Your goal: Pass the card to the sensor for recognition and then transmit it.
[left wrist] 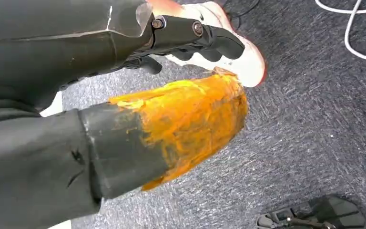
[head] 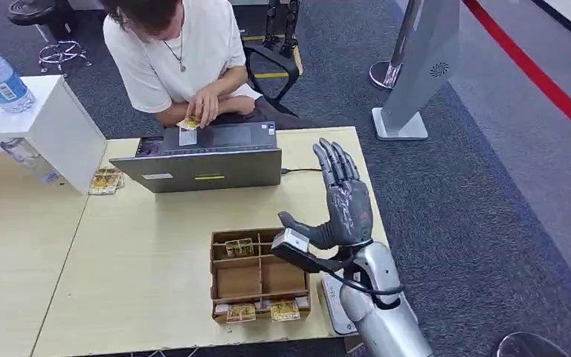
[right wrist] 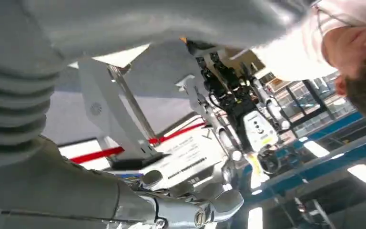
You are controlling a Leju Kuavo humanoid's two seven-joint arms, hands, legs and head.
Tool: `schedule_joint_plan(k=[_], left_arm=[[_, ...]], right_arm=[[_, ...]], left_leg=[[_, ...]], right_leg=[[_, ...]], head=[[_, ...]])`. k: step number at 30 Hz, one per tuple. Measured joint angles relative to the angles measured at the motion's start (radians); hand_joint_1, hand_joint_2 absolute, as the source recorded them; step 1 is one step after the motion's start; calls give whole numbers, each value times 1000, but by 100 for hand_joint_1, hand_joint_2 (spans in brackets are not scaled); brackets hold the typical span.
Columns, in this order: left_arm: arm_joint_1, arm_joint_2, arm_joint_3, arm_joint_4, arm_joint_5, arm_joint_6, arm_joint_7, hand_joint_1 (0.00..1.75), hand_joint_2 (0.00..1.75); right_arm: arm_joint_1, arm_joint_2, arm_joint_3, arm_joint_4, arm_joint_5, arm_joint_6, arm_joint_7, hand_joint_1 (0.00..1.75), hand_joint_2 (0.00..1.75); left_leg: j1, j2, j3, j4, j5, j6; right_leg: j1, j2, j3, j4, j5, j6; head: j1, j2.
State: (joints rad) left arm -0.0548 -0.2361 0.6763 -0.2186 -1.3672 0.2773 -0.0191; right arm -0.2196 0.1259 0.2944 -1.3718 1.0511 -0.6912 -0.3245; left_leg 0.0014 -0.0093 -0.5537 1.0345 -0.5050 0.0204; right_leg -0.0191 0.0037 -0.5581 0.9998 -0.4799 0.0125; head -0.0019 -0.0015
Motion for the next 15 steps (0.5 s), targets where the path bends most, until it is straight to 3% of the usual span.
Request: schedule_joint_plan(k=[15], left_arm=[[0, 0, 23, 0, 2, 8, 7, 0, 0]], right_arm=[[141, -13, -302, -26, -149, 0, -99, 0, 0]], left_leg=[[0, 0, 0, 0, 0, 0]], right_leg=[[0, 0, 0, 0, 0, 0]], head=[[0, 0]])
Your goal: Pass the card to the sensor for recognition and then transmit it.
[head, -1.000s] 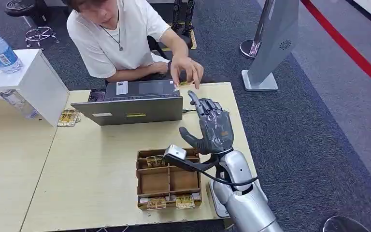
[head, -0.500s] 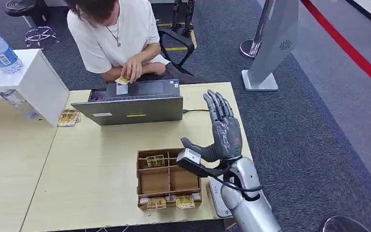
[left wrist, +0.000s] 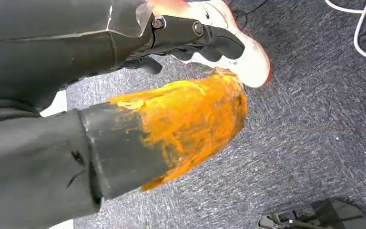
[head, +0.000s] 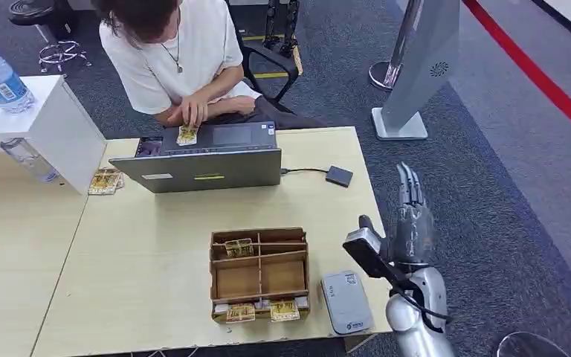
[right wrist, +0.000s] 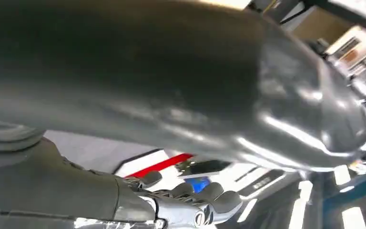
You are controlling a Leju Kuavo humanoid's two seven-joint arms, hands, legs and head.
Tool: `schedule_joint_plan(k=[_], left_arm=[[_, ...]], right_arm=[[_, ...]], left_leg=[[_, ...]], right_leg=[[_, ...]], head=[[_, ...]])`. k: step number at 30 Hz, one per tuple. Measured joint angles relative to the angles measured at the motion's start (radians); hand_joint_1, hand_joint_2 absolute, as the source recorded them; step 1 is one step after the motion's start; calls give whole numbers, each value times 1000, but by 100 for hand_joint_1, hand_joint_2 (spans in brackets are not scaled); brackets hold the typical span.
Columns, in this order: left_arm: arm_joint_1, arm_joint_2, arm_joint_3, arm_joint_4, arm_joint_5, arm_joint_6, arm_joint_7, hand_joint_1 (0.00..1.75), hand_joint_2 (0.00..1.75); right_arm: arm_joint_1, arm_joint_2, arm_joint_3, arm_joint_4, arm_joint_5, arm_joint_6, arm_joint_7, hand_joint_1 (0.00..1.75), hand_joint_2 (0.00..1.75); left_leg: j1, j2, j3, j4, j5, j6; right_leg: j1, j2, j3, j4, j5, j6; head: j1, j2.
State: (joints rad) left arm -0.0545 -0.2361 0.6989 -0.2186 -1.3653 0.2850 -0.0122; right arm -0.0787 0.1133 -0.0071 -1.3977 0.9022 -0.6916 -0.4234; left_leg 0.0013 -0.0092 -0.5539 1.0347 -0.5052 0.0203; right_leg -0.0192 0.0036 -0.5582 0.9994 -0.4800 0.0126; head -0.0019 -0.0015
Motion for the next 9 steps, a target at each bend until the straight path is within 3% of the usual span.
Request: schedule_joint_plan(k=[9], left_arm=[[0, 0, 10, 0, 1, 2, 3, 0, 0]], right_arm=[[39, -12, -155, 50, -96, 0, -19, 0, 0]], left_leg=[[0, 0, 0, 0, 0, 0]], right_leg=[[0, 0, 0, 0, 0, 0]], head=[[0, 0]])
